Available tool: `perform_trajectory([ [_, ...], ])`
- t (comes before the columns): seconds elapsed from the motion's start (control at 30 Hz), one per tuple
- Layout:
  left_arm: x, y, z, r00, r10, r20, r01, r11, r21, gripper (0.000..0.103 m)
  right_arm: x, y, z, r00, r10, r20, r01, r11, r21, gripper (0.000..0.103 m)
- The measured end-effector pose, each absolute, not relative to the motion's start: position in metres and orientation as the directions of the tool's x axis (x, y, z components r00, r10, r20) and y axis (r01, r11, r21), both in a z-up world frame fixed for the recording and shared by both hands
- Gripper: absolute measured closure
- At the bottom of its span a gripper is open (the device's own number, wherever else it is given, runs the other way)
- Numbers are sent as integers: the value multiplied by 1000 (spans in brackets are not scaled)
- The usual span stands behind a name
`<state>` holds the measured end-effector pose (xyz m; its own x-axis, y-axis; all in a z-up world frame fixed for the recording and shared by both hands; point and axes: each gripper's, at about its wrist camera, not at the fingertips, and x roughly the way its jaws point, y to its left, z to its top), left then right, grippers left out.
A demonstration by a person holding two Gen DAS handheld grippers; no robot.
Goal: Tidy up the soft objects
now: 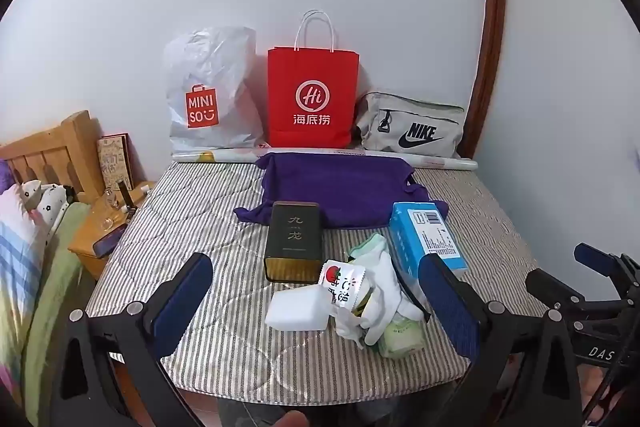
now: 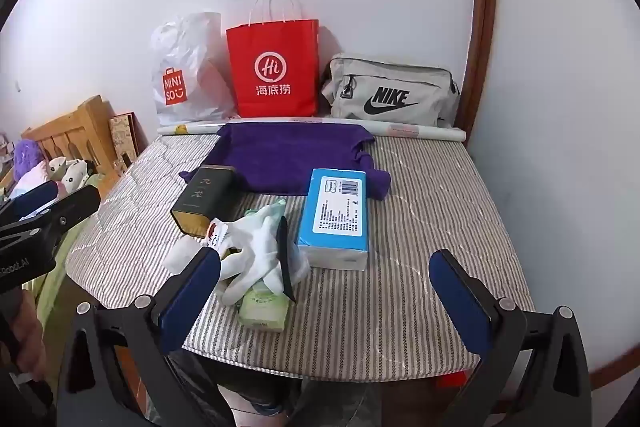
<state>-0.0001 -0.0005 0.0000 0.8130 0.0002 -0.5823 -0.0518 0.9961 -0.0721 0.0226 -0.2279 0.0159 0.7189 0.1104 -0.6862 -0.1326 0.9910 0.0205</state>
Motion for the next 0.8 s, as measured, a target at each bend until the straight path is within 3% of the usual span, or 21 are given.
perform_trajectory([
  [0.8,-5,-5,1,823,-26,-567,-26,996,-83,0,16,-226,23,718,129,-684,-139,989,40,0],
])
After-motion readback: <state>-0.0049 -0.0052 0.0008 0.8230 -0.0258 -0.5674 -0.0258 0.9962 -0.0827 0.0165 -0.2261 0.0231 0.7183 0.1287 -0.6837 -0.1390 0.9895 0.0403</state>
